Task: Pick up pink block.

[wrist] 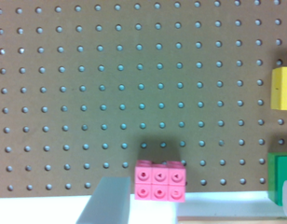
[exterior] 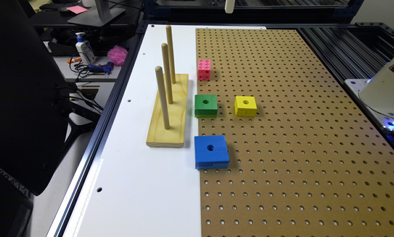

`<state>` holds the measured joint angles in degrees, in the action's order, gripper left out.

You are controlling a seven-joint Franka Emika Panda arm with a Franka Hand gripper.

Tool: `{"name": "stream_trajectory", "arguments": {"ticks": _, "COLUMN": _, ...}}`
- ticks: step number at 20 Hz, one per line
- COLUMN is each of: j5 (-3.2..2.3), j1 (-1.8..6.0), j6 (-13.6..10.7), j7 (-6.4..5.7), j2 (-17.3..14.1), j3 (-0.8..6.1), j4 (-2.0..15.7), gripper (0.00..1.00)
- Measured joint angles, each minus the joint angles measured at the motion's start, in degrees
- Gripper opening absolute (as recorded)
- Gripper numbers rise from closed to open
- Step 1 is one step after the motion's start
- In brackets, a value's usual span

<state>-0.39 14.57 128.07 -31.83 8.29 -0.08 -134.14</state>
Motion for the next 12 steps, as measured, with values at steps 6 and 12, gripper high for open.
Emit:
{"name": "stream_trajectory", "arguments": {"ticks": 6, "j5": 0.0, "j1": 1.96, "j6": 0.0, "j7": 1.97, "j2": 0.0, "j3": -0.02, "j4": 0.14, "gripper": 1.0}}
{"name": "stream_trajectory", "arguments": {"ticks": 12, "j5": 0.0, "j1": 2.0, "j6": 4.4, "j7": 1.97, "j2": -5.3, "j3": -0.02, "j4": -0.15, "gripper": 1.0}}
